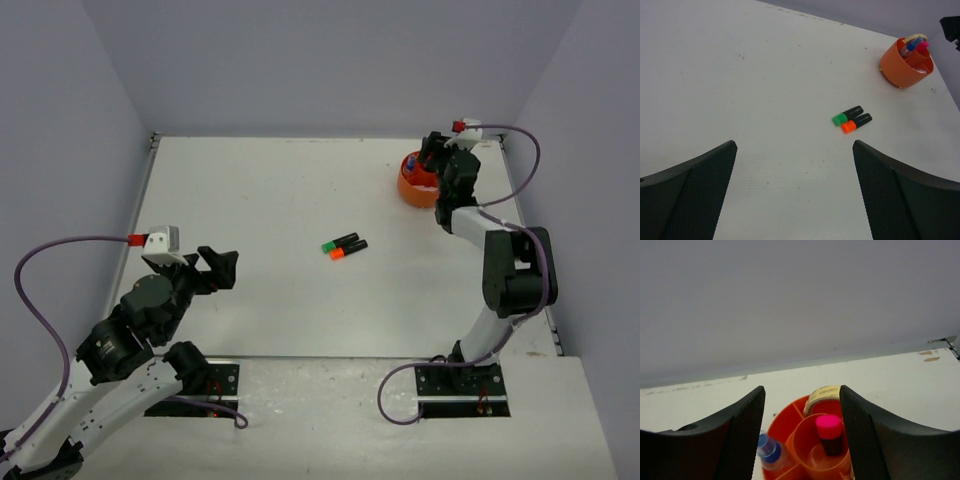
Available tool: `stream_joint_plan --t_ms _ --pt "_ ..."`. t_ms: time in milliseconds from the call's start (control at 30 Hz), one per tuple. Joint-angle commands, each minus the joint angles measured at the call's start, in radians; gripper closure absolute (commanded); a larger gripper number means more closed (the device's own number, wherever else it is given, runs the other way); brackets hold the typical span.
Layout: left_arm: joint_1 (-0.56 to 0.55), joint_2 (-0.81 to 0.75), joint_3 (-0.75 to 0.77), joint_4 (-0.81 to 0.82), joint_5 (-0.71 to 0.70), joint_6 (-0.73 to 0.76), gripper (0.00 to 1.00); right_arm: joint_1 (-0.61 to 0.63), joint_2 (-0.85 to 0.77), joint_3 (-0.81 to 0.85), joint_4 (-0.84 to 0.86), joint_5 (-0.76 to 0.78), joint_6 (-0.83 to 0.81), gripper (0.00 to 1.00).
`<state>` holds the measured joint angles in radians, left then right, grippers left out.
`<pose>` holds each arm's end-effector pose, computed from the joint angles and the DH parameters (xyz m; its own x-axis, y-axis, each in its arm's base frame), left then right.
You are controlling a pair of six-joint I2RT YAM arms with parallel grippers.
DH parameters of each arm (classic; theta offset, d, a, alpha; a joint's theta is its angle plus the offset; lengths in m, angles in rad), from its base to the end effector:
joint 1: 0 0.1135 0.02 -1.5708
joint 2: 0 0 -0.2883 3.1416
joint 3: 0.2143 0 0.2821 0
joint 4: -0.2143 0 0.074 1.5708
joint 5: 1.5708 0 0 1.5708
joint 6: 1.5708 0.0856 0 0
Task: Sort the stationery into containers
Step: Place the pen in the storage box, then pick up the pen from the center of the board.
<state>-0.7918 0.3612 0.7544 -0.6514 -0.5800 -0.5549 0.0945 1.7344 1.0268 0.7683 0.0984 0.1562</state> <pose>0.1196 -0.0544 0.3392 -0.2700 -0.3538 -0.8955 0.0950 0.9157 -0.3905 0.4730 0.0364 0.2740 0.0602 0.1612 -0.9851 -0.0057 0.9869 0.1612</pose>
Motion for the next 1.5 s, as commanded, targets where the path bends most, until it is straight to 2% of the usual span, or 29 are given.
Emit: stream_joint_plan --t_ms 0,67,100,167,233,300,467,567,633,800,900,1467 --pt "0.016 0.017 -0.009 0.04 0.004 0.037 0.0 0.101 -0.212 0.081 -0.304 -0.156 -0.118 0.37" --pt "0.023 0.02 -0.008 0.041 0.008 0.038 0.0 0.169 -0.24 0.184 -0.527 -0.168 -0.157 0.37" --pt "0.028 0.025 -0.008 0.042 0.008 0.039 0.0 0.211 -0.237 0.224 -0.709 -0.211 -0.182 0.36" --pt "0.036 0.03 -0.009 0.042 0.011 0.04 0.0 0.29 -0.215 0.3 -0.963 -0.294 -0.246 0.26" --pt "0.039 0.033 -0.007 0.041 0.014 0.041 0.0 0.359 -0.195 0.317 -1.049 -0.289 -0.315 0.17" --pt "0.04 0.031 -0.006 0.039 0.014 0.039 0.0 0.433 -0.151 0.308 -1.11 -0.235 -0.439 0.01" --pt "0.04 0.013 -0.009 0.041 0.014 0.039 0.0 0.465 0.007 0.365 -1.239 -0.114 -0.553 0.01" --pt "0.039 0.007 -0.012 0.042 0.013 0.038 0.0 0.465 0.137 0.463 -1.288 -0.033 -0.574 0.01" --pt "0.039 0.007 -0.011 0.042 0.014 0.038 0.0 0.468 0.191 0.512 -1.343 -0.057 -0.599 0.01" --pt "0.039 0.009 -0.011 0.041 0.02 0.039 0.0 0.467 0.316 0.579 -1.432 -0.057 -0.65 0.12" --pt "0.039 0.003 -0.01 0.042 0.021 0.039 0.0 0.469 0.329 0.578 -1.438 -0.083 -0.653 0.18" --pt "0.039 0.001 -0.012 0.045 0.024 0.043 0.0 0.537 0.394 0.616 -1.442 -0.14 -0.676 0.27"
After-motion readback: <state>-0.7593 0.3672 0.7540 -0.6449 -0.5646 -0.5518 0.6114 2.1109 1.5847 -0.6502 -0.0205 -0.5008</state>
